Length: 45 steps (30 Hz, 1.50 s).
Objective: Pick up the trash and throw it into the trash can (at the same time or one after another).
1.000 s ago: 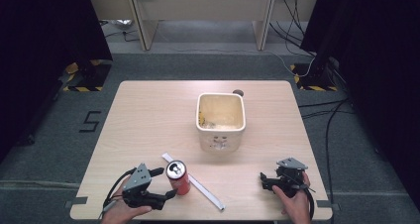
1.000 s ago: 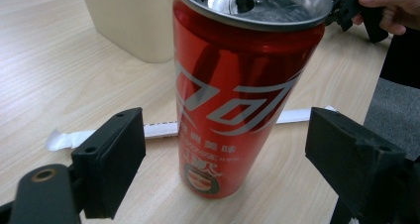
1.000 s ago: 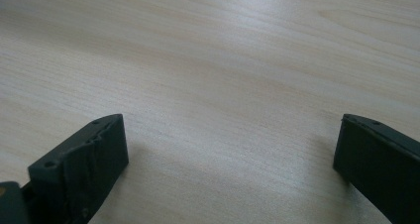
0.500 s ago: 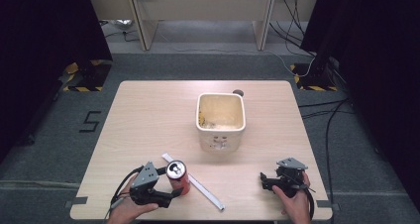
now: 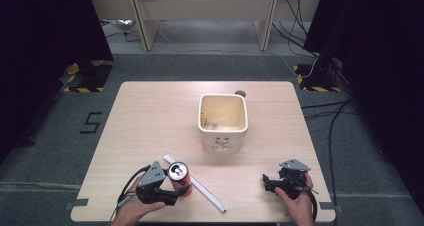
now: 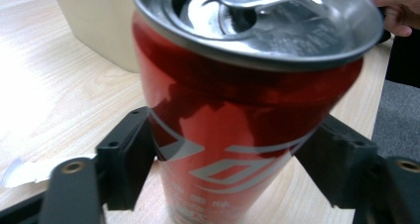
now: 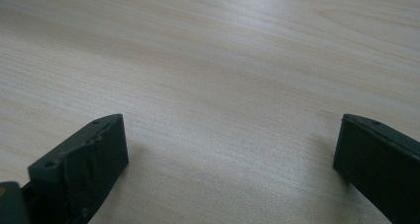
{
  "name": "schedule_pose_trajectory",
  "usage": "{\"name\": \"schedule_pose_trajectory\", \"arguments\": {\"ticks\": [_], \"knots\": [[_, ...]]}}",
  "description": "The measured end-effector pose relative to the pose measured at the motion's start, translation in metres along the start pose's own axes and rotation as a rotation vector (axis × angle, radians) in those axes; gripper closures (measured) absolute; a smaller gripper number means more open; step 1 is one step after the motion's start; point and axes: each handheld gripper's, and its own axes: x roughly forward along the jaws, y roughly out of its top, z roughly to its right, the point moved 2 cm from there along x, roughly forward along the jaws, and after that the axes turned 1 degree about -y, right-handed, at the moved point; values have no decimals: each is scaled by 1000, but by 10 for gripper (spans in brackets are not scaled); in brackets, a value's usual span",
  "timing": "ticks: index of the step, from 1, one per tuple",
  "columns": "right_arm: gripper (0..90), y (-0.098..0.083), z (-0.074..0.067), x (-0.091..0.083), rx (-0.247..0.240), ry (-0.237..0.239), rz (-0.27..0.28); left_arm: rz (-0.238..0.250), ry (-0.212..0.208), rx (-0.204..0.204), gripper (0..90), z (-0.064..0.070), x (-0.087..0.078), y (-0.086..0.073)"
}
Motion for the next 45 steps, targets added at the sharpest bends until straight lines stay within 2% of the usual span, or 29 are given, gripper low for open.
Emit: {"name": "schedule_pose_trajectory", "arguments": {"ticks": [1, 4, 7, 9, 19, 27, 39, 45], "knots": [[5, 0, 0, 0, 1, 0, -1, 8, -9, 9, 313, -1, 1, 0], [5, 0, 0, 0, 0, 1, -1, 6, 1, 2, 335, -2, -2, 1], [5, 0, 0, 0, -1, 1, 0, 18, -22, -12, 339, -4, -6, 5], [5, 0, 0, 0, -1, 1, 0, 17, -10, 4, 341, -5, -8, 8], [5, 0, 0, 0, -1, 2, 0, 21, 4, 24, 343, -10, -15, 23], [5, 0, 0, 0, -1, 3, 0, 24, 12, 5, 344, -23, -12, 35], [5, 0, 0, 0, -4, 4, -1, 29, 23, 24, 343, -37, -7, 60], [5, 0, 0, 0, -1, 5, -1, 39, 19, 15, 343, -43, -8, 71]]}}
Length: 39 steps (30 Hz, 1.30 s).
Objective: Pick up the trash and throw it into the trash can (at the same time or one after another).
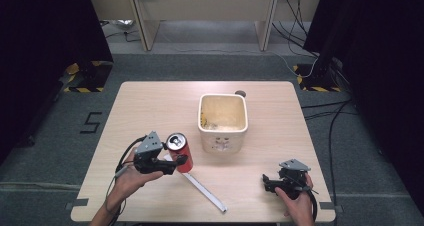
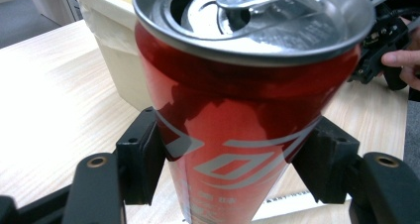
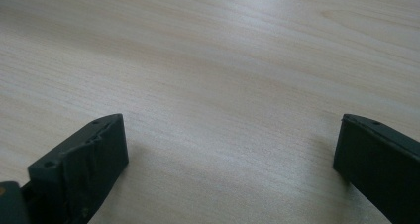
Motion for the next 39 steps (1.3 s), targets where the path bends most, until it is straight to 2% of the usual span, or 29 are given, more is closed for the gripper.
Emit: {"name": "schedule_pose_trajectory", "arguments": {"ticks": [4, 12, 16, 17, 19, 21, 22, 29, 39], "knots": [[5, 0, 0, 0, -2, 1, 0, 17, 6, -14, 343, -4, -4, 5], [5, 0, 0, 0, 0, 1, 0, 12, 20, -3, 343, -9, -6, 16], [4, 0, 0, 0, -3, 2, 1, 28, -7, 20, 343, -13, -5, 27], [4, 0, 0, 0, -3, 2, 1, 17, 9, 0, 343, -12, -6, 28], [5, 0, 0, 0, -3, 2, 1, 18, -1, -4, 342, -13, -5, 34], [4, 0, 0, 0, -3, 2, 0, 23, -13, 13, 343, -14, -4, 40], [5, 0, 0, 0, -3, 2, 0, 14, -6, 4, 343, -13, -4, 43], [5, 0, 0, 0, -4, 2, 0, 0, -32, 19, 343, -11, 5, 62], [5, 0, 0, 0, -11, 6, 1, -8, -44, 10, 342, -14, 13, 71]]}}
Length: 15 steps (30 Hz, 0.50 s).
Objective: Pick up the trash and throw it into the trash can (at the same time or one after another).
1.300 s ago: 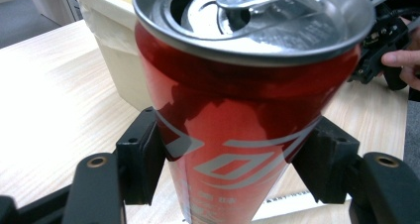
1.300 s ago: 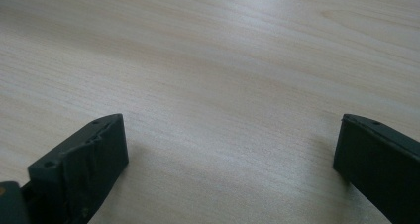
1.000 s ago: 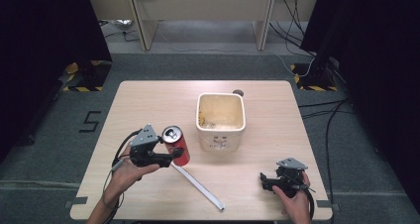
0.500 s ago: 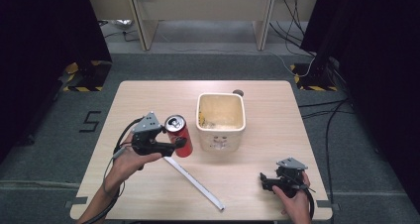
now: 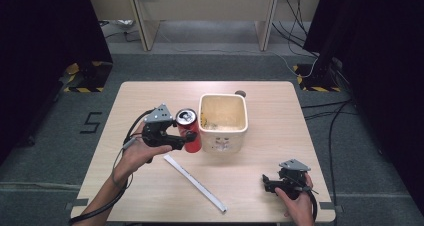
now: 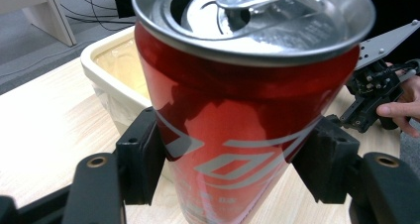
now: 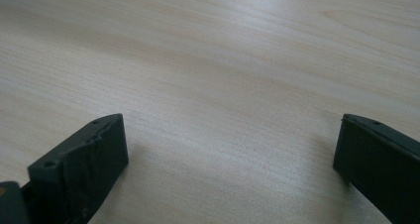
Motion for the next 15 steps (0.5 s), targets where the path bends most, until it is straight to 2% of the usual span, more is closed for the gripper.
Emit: {"name": "schedule_pose_trajectory", "arguments": {"ticks": [15], "knots": [[5, 0, 0, 0, -1, 0, 1, 17, -4, 6, 343, -6, -8, 26]]}}
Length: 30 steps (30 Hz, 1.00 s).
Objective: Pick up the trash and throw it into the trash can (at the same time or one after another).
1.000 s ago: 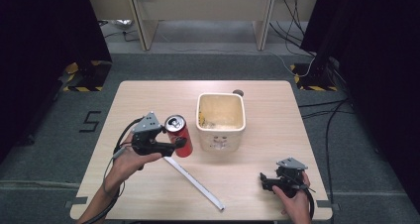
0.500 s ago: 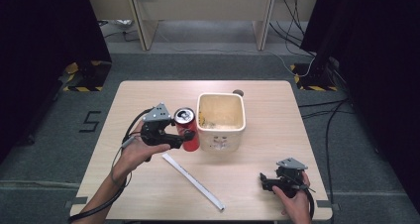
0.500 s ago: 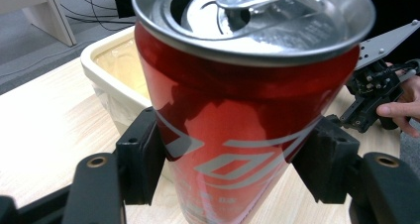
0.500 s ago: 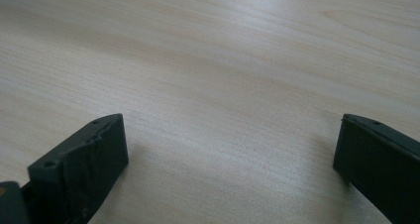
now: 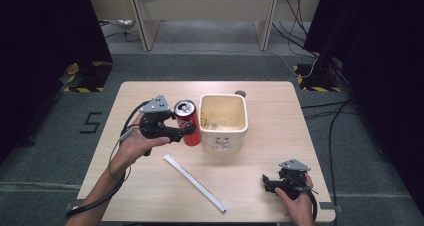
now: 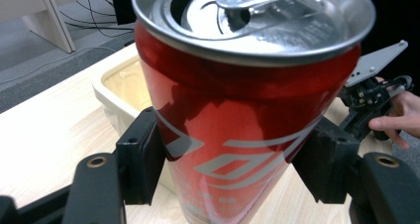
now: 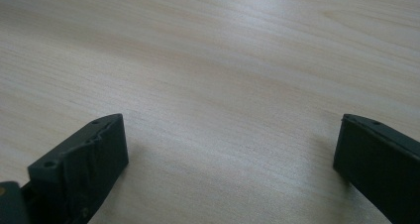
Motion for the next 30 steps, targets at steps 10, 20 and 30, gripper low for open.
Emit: {"name": "schedule_pose_trajectory", "arguments": {"ticks": [10, 20, 30], "knots": [[5, 0, 0, 0, 0, 0, 0, 3, -9, 13, 342, 1, 11, 21], [5, 0, 0, 0, 0, 0, 0, 9, -2, 27, 342, 2, 27, 37], [5, 0, 0, 0, 0, 0, 0, 13, 2, 7, 343, -7, 45, 44]]}}
